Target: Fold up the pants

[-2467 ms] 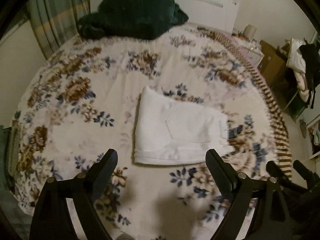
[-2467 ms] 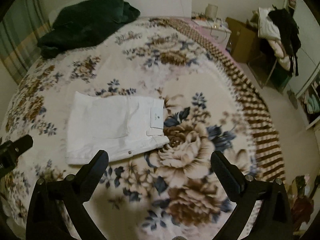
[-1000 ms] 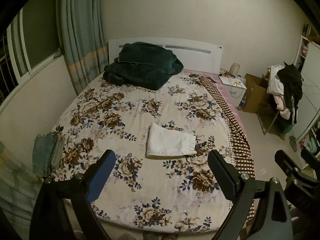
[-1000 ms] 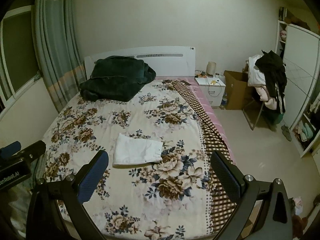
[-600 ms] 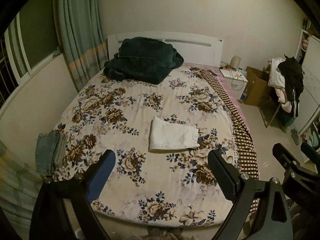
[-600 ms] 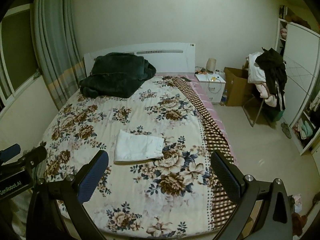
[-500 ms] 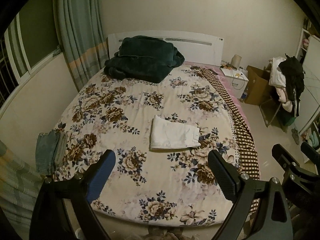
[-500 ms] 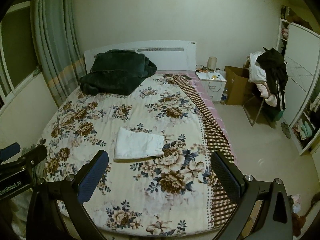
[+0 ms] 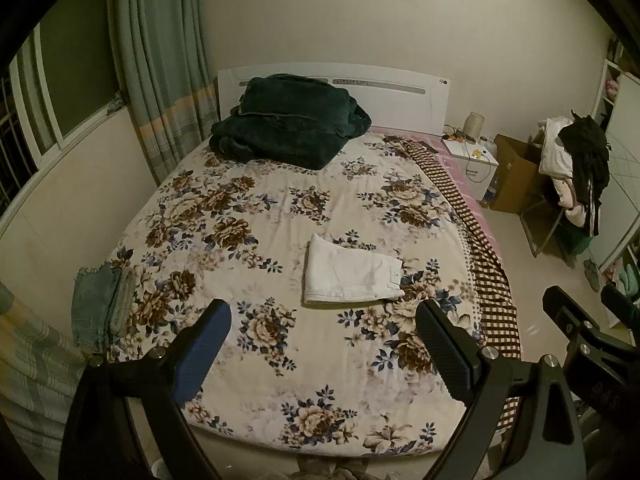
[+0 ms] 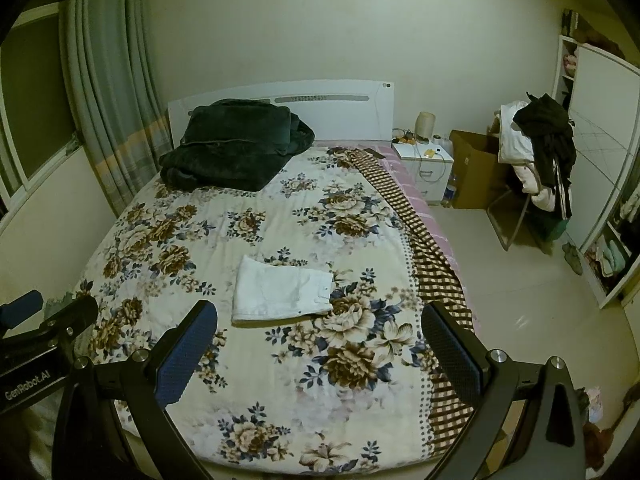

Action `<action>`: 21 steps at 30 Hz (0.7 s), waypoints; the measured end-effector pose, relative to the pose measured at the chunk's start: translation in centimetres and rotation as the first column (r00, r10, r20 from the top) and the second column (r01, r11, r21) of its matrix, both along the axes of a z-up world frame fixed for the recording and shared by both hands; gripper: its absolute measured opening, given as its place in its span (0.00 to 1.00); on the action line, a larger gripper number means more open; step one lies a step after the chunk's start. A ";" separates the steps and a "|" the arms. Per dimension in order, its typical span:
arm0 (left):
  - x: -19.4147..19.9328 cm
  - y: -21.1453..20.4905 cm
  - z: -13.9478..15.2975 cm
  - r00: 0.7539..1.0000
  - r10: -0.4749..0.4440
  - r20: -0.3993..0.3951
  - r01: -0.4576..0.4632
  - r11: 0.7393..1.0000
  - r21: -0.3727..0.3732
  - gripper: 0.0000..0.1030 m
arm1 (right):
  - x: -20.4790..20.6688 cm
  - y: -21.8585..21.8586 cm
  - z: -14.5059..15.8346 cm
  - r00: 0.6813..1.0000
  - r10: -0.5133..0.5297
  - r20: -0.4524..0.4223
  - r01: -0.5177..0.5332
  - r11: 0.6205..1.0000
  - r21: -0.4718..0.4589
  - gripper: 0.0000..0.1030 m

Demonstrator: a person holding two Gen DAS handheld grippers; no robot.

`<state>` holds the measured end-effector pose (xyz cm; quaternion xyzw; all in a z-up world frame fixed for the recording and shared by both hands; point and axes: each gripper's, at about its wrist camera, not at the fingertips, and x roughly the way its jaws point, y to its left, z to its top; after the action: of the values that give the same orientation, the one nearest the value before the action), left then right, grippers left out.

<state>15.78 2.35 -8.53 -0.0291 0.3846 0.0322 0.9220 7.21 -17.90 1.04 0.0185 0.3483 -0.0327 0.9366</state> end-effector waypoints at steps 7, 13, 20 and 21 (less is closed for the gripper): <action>0.1 0.1 0.0 1.000 -0.001 -0.003 0.001 1.000 0.001 0.91 | -0.1 0.3 -0.1 1.000 0.005 -0.006 -0.005 1.000 0.001 1.00; -0.1 0.3 0.1 1.000 0.004 0.001 -0.004 1.000 0.003 0.91 | -0.5 0.7 -0.4 1.000 0.011 -0.005 -0.011 1.000 0.002 1.00; -0.4 0.7 0.2 1.000 0.017 0.004 -0.018 1.000 0.009 0.91 | -0.3 1.2 -0.4 0.999 0.030 -0.016 -0.030 1.000 0.002 1.00; -0.4 0.7 0.3 1.000 0.020 0.007 -0.020 1.000 0.012 0.91 | -0.3 1.2 -0.4 0.999 0.028 -0.014 -0.028 1.000 0.001 1.00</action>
<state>15.43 3.06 -8.18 -0.0277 0.3809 0.0436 0.9232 6.95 -16.68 0.67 0.0135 0.3550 -0.0194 0.9346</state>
